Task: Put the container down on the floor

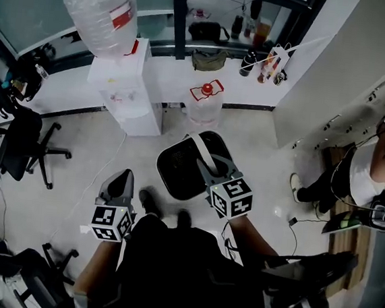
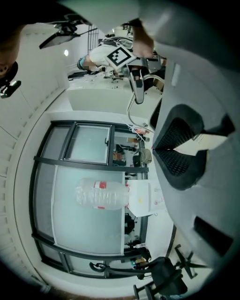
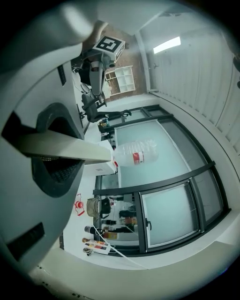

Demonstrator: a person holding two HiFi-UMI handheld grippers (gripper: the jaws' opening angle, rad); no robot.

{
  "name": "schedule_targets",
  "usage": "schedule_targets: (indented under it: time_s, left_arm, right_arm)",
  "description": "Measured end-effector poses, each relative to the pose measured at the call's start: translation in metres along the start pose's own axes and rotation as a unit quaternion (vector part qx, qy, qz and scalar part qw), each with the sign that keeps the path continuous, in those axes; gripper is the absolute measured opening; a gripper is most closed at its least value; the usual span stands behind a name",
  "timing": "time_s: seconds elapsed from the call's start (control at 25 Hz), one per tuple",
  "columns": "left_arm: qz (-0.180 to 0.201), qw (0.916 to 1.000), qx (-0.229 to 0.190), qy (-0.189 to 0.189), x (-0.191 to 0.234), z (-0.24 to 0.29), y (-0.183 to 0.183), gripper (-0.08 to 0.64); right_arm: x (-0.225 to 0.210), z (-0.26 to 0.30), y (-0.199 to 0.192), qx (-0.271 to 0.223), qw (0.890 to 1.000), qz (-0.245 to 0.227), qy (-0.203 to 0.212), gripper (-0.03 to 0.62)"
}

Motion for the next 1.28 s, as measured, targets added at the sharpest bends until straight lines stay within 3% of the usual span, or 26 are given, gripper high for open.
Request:
schedule_targets:
  time_s: [0.24,0.6,0.96,1.28]
  left_arm:
    - [-0.031,0.9992,-0.013,-0.022,0.037,0.037,0.013,0.011]
    - [-0.037,0.9976,0.005,-0.059,0.103,0.103,0.034,0.011]
    - [-0.003,0.9963,0.024,-0.083,0.163,0.163,0.045,0.011]
    - [0.012,0.9908,0.052,-0.124,0.189,0.218,0.024,0.011]
  right_arm:
    - [-0.004,0.04,0.019,0.008,1.0,-0.013,-0.004,0.055]
    - [-0.019,0.106,0.049,0.018,0.999,-0.014,-0.027,0.055]
    - [-0.031,0.186,0.068,0.026,0.999,-0.008,-0.043,0.055]
    - [-0.056,0.25,0.051,0.043,0.997,-0.002,-0.057,0.055]
Point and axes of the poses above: the fingertips, and each gripper's own axes: z forward along the fingers, x to its left, y out of its top, the point moved 9 cm from there along -z, backward along the fingers, and after that the axes turned 8 degrees about x, right-handed, at the moved point
